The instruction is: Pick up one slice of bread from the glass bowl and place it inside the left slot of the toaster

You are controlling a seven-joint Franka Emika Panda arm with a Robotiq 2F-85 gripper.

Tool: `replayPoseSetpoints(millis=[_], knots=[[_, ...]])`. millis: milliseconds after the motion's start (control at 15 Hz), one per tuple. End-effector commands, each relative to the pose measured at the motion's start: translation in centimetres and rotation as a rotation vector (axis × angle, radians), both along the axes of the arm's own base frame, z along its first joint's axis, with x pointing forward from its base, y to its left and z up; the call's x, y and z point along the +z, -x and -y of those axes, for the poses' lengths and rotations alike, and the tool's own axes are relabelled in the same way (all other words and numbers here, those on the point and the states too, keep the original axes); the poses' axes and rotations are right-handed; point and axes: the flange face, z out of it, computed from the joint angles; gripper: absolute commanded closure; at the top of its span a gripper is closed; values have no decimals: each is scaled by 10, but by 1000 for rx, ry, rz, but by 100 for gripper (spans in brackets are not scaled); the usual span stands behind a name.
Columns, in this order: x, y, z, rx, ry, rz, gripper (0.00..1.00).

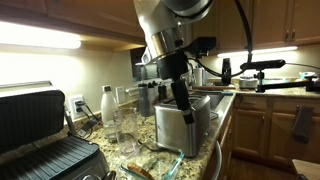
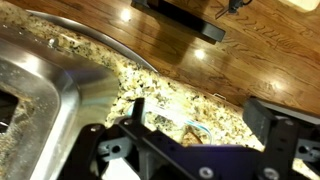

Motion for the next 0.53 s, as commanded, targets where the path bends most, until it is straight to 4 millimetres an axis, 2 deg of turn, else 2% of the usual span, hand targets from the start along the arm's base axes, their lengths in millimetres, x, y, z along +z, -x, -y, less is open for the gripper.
replayPoseSetpoints(millis=[0, 200, 467], knots=[[-15, -13, -22, -6, -23, 6, 0], [-31, -22, -24, -8, -41, 10, 0], [-50, -34, -16, -31, -80, 15, 0]])
